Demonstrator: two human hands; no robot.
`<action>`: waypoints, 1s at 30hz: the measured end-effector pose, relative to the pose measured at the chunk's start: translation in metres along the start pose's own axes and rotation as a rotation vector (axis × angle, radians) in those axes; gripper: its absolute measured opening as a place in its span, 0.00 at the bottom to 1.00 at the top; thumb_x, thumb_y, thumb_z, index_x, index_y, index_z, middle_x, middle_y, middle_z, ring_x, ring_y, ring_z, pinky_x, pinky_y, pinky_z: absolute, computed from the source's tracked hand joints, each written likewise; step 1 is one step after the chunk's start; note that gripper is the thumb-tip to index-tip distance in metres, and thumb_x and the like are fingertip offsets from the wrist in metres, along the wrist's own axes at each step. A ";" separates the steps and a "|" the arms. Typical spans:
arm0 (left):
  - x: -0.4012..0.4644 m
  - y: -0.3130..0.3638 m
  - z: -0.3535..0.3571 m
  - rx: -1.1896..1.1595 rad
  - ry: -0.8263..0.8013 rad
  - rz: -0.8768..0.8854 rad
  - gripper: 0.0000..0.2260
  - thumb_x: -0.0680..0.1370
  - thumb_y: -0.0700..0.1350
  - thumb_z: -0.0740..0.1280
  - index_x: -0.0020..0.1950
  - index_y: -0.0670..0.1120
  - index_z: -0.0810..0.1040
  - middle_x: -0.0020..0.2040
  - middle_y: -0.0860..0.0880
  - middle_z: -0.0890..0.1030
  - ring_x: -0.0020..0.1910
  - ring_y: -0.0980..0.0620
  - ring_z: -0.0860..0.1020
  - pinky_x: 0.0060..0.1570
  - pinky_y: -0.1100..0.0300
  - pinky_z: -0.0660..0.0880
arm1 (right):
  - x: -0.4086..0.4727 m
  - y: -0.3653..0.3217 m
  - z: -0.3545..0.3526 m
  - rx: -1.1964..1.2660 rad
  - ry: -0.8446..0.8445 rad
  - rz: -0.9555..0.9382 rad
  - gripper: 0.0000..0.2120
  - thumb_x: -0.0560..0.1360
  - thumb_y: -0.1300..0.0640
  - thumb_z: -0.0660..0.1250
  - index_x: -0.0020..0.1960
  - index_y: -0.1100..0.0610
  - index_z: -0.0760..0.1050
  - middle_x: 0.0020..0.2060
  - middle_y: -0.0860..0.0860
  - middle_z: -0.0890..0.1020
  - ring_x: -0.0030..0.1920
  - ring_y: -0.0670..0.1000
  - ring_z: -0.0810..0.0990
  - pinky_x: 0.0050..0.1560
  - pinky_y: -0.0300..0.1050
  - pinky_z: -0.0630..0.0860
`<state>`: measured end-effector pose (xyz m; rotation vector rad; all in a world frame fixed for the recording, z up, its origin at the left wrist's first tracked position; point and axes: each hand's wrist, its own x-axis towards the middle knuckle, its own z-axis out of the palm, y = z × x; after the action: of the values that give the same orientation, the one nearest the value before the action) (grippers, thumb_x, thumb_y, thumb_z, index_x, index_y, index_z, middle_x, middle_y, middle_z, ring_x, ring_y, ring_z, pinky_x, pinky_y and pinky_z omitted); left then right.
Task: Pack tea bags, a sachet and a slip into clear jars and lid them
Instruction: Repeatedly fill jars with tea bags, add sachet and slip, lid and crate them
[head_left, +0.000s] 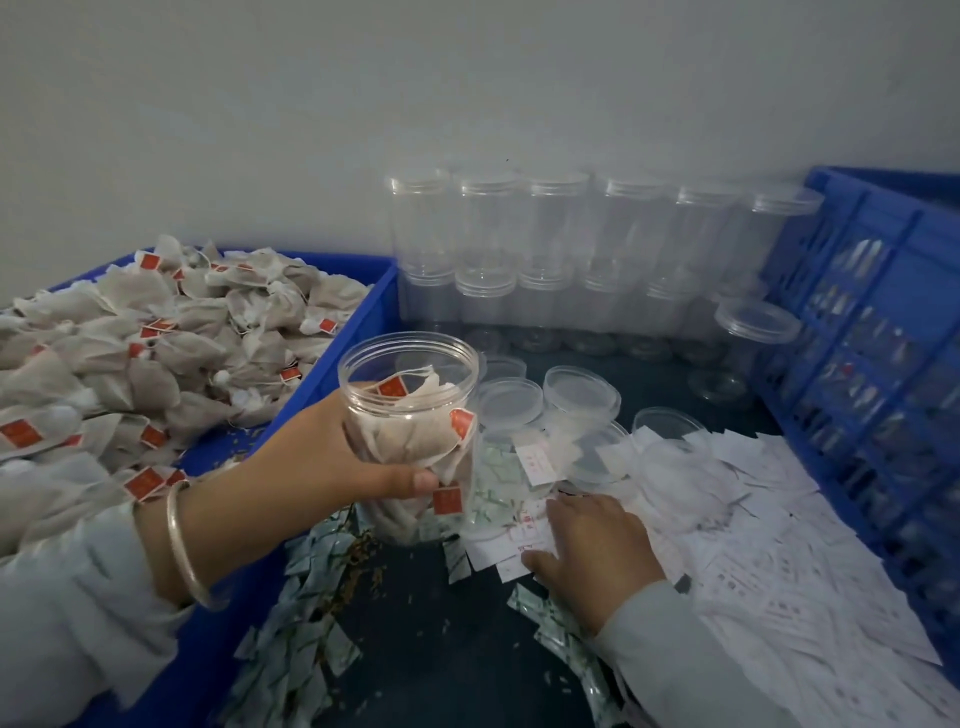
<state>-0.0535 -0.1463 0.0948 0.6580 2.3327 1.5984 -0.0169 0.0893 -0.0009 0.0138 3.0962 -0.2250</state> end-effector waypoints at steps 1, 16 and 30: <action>0.000 -0.002 -0.001 0.015 0.006 -0.014 0.36 0.51 0.65 0.80 0.58 0.59 0.78 0.52 0.56 0.84 0.52 0.57 0.82 0.54 0.58 0.75 | -0.001 -0.002 0.000 0.004 0.018 -0.005 0.13 0.75 0.41 0.61 0.51 0.49 0.72 0.60 0.49 0.75 0.64 0.53 0.69 0.56 0.47 0.65; -0.002 0.000 -0.006 0.002 -0.020 -0.004 0.26 0.56 0.57 0.80 0.53 0.66 0.78 0.51 0.59 0.83 0.51 0.61 0.81 0.44 0.76 0.73 | -0.004 -0.009 0.000 0.818 0.296 0.145 0.13 0.72 0.61 0.71 0.56 0.52 0.80 0.34 0.45 0.81 0.45 0.47 0.79 0.48 0.35 0.71; -0.003 0.001 -0.006 0.000 0.002 -0.058 0.31 0.56 0.53 0.82 0.56 0.59 0.77 0.52 0.59 0.83 0.51 0.62 0.81 0.46 0.70 0.76 | -0.003 0.019 -0.029 0.581 0.420 0.078 0.07 0.78 0.59 0.63 0.55 0.51 0.70 0.26 0.48 0.71 0.29 0.47 0.71 0.30 0.41 0.66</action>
<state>-0.0534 -0.1525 0.0976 0.5838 2.3310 1.5757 -0.0149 0.1123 0.0256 0.2240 3.2780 -1.2516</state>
